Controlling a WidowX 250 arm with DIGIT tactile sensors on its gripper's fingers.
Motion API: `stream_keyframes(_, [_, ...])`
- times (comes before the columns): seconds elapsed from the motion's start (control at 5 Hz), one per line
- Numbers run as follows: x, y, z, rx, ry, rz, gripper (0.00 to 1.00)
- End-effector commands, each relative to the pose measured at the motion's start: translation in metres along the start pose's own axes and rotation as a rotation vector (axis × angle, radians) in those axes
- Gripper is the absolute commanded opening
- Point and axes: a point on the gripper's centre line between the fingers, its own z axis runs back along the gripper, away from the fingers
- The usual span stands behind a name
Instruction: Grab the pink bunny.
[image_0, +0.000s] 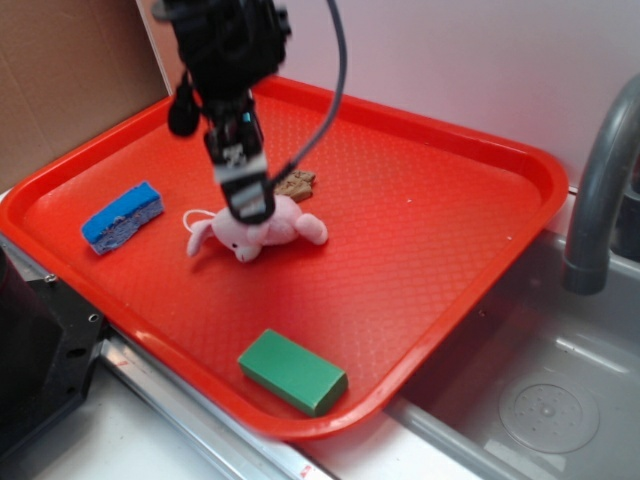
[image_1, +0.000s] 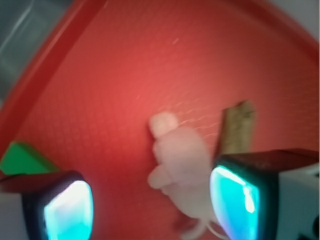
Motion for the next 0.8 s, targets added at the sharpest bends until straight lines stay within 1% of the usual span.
stream_keyframes(0.0, [-0.006, 0.016, -0.042, 0.050, 0.007, 0.038, 1.00])
stream_keyframes(0.2, [0.002, 0.020, -0.061, 0.033, 0.055, 0.039, 1.00])
stream_keyframes(0.4, [0.001, 0.021, -0.068, 0.029, 0.117, 0.079, 0.00])
stream_keyframes(0.6, [-0.009, 0.021, -0.022, 0.035, 0.122, 0.210, 0.00])
